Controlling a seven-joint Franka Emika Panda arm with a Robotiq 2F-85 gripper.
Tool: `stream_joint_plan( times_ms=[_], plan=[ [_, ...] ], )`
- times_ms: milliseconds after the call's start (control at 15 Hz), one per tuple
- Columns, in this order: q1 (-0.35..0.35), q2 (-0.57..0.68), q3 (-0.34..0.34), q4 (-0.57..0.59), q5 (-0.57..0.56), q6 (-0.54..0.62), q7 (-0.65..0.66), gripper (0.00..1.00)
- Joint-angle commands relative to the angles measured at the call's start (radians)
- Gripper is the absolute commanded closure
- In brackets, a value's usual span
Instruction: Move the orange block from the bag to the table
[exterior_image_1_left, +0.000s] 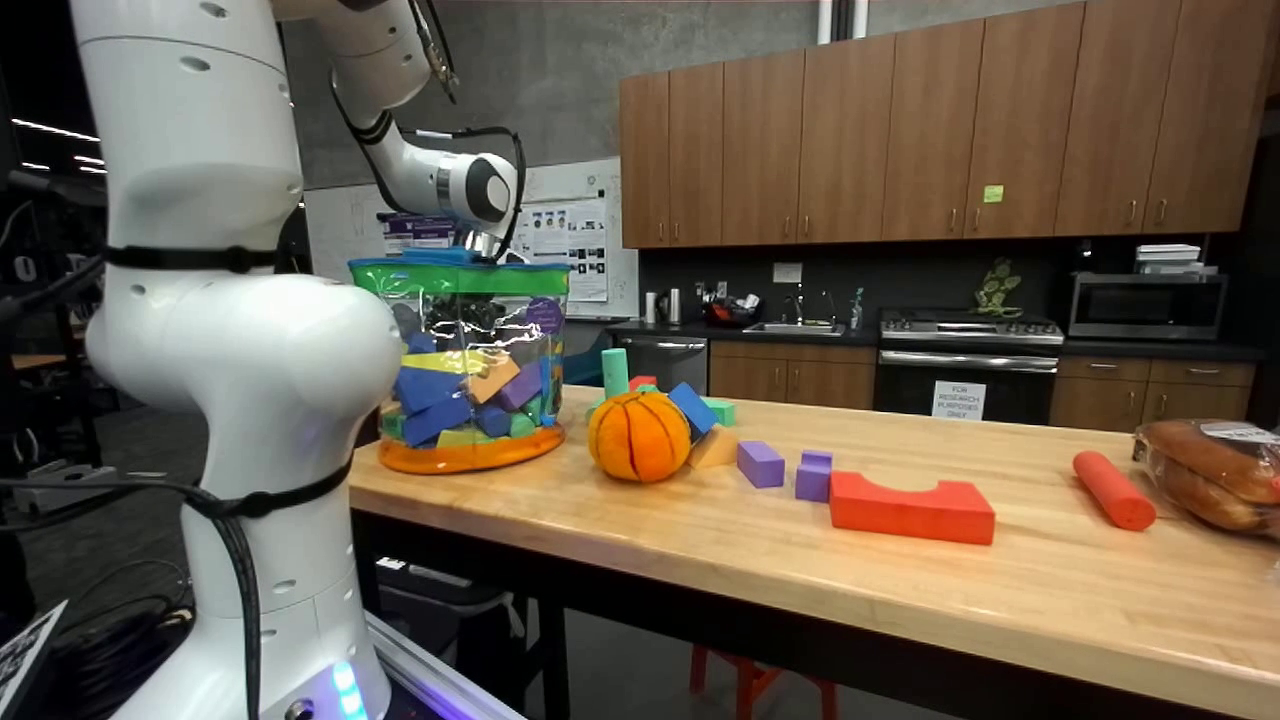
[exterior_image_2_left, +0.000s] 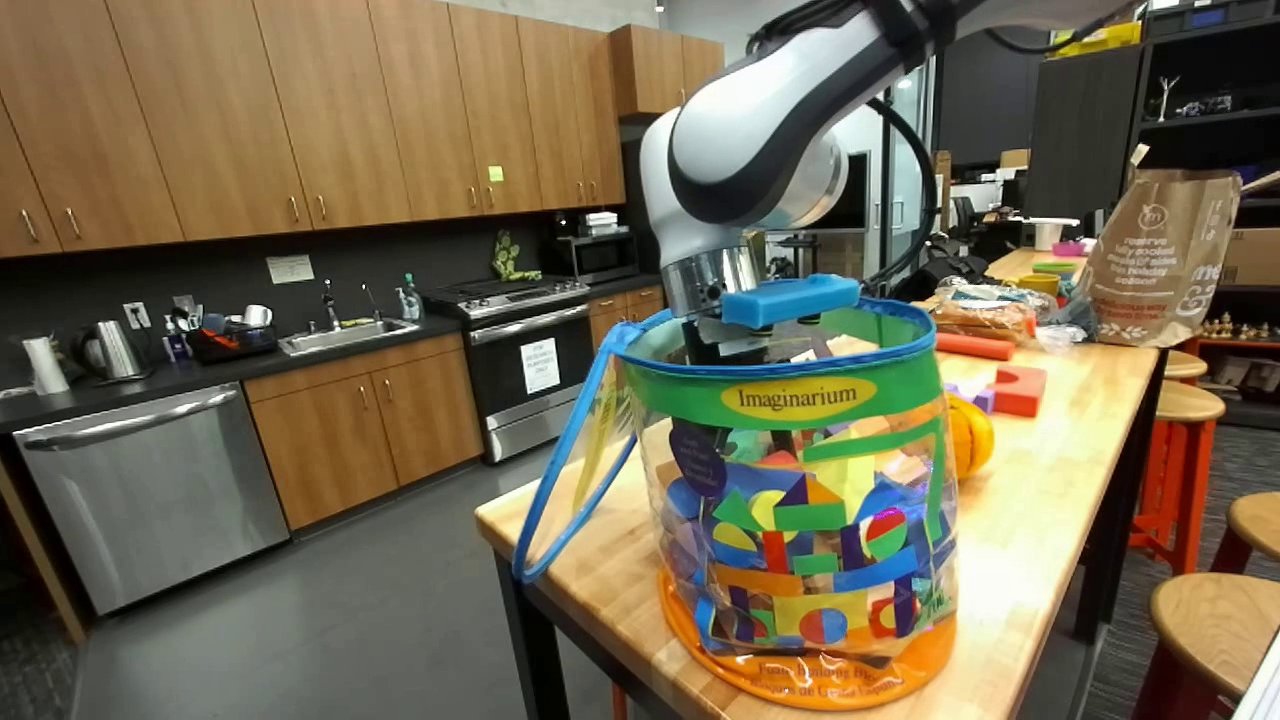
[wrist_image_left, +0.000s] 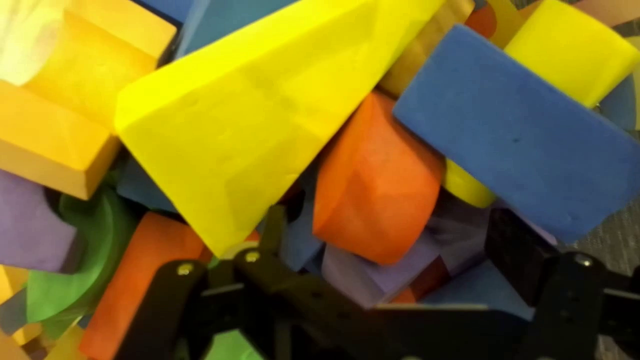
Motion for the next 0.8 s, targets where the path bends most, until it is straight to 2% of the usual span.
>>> stream_joint_plan(
  times_ms=[0,67,467,533,733],
  plan=[
    [0.005,-0.016,-0.002,0.009,0.015,-0.04,0.001,0.26],
    [0.005,-0.031,-0.001,0.002,0.018,-0.041,0.005,0.31],
    [0.003,-0.081,0.0,-0.003,0.01,-0.043,0.022,0.79],
    [0.003,-0.087,0.0,-0.004,0.01,-0.046,0.024,0.84],
    [0.001,-0.104,0.002,0.0,0.001,-0.049,0.034,0.88]
  ],
)
